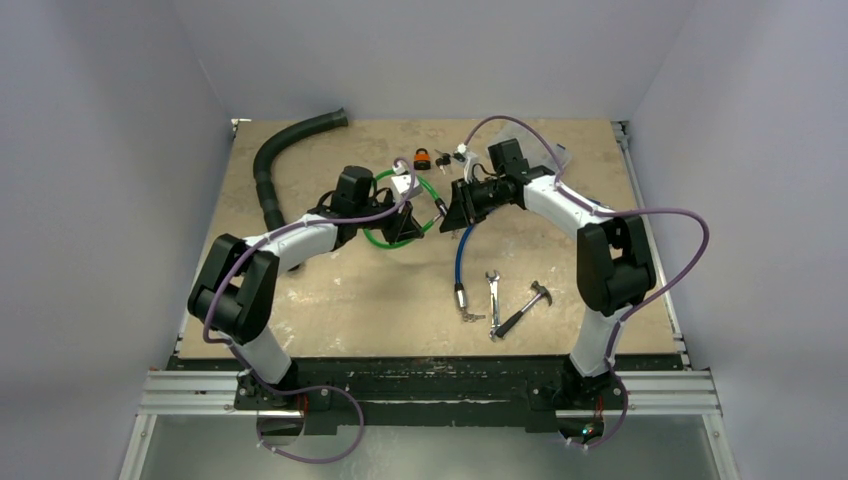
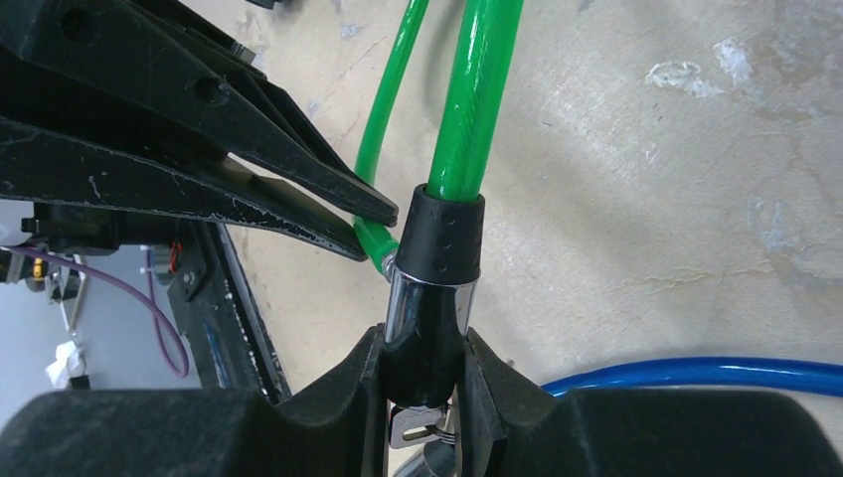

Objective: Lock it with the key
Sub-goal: Lock the lock.

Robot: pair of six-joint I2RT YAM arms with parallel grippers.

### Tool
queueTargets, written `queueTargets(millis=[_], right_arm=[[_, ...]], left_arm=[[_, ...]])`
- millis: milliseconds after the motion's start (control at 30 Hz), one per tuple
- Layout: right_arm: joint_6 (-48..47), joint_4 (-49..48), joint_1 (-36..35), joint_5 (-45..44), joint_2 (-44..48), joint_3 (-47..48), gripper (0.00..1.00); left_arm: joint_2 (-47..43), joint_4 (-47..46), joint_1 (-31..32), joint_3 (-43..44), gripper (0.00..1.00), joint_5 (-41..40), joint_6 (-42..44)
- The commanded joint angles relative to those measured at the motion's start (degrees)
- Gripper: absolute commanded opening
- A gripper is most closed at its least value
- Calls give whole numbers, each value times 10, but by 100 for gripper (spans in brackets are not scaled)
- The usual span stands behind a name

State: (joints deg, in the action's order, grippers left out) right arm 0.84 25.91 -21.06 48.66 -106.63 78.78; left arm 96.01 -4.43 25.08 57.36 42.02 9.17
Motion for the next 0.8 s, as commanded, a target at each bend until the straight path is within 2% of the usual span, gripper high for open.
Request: queueTargets(millis=[0, 333, 567, 767], right_arm=[[-35, 45, -36, 40, -3, 18, 0], [-50, 36, -64, -71, 2, 25, 0], [-132, 110, -68, -47, -10, 36, 0], [-149, 170, -65, 42, -18, 47, 0]], left_arm=[[-1, -156, 4, 40, 0, 1, -45], [13, -204, 9, 54, 0, 5, -116], [7, -213, 9, 48, 0, -56, -95], [8, -211, 11, 49, 0, -146, -44]])
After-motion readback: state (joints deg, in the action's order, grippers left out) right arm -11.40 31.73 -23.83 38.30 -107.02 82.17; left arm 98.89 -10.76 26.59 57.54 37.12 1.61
